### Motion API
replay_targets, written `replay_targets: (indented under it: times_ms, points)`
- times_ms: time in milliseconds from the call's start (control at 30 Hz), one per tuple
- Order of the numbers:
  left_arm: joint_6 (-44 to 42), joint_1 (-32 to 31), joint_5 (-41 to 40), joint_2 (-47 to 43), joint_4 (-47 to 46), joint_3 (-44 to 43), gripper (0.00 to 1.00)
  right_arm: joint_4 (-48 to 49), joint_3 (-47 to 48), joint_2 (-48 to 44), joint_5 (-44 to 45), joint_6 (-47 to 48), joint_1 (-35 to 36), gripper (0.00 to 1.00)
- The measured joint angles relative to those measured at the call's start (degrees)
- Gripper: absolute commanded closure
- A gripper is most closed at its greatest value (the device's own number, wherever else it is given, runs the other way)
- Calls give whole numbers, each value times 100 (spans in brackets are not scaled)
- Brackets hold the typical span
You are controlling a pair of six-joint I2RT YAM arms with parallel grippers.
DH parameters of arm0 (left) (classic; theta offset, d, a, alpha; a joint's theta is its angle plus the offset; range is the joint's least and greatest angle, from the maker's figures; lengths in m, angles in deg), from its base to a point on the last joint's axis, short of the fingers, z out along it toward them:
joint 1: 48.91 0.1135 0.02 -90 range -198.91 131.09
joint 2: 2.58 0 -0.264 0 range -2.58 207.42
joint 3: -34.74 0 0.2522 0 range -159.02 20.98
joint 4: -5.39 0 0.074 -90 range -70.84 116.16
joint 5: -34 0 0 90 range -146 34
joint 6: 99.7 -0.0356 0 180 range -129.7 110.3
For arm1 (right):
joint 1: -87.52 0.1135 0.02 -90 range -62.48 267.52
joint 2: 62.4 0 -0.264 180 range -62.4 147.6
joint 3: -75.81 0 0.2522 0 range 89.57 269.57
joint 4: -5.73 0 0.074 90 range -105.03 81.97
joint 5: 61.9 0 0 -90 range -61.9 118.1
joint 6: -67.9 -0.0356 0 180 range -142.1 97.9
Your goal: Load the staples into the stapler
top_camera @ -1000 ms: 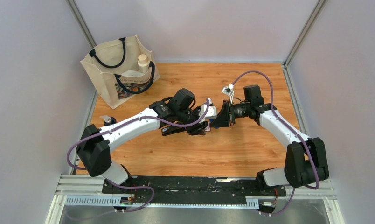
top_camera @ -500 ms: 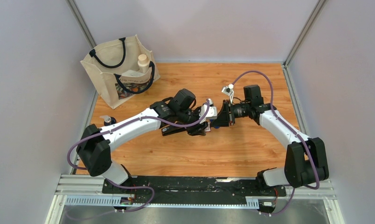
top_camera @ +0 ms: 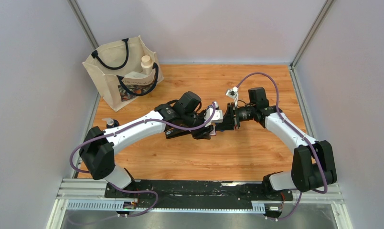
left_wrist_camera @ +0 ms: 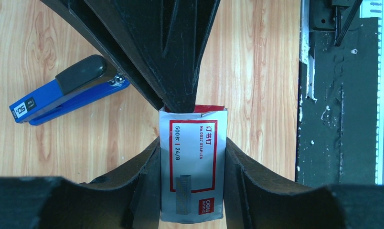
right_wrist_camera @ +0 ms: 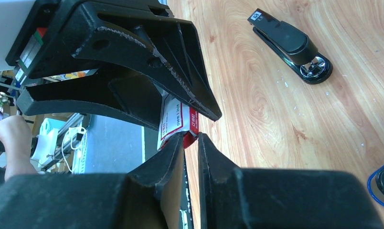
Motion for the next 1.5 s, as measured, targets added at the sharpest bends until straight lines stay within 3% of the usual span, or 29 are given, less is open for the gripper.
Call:
replay_targets:
  times_ms: [333, 1267, 1367, 1500]
  points:
    - [0, 0, -55, 0, 0, 0, 89, -103, 4, -24, 151, 160, 4, 100]
    - [2, 0, -247, 94, -94, 20, 89, -315, 28, -544, 1738, 621, 63, 100]
    - [2, 0, -247, 96, -94, 31, 89, -348, 48, -525, 1626, 619, 63, 86]
    - [4, 0, -249, 101, -94, 35, 89, -365, 68, -448, 1274, 566, 63, 75]
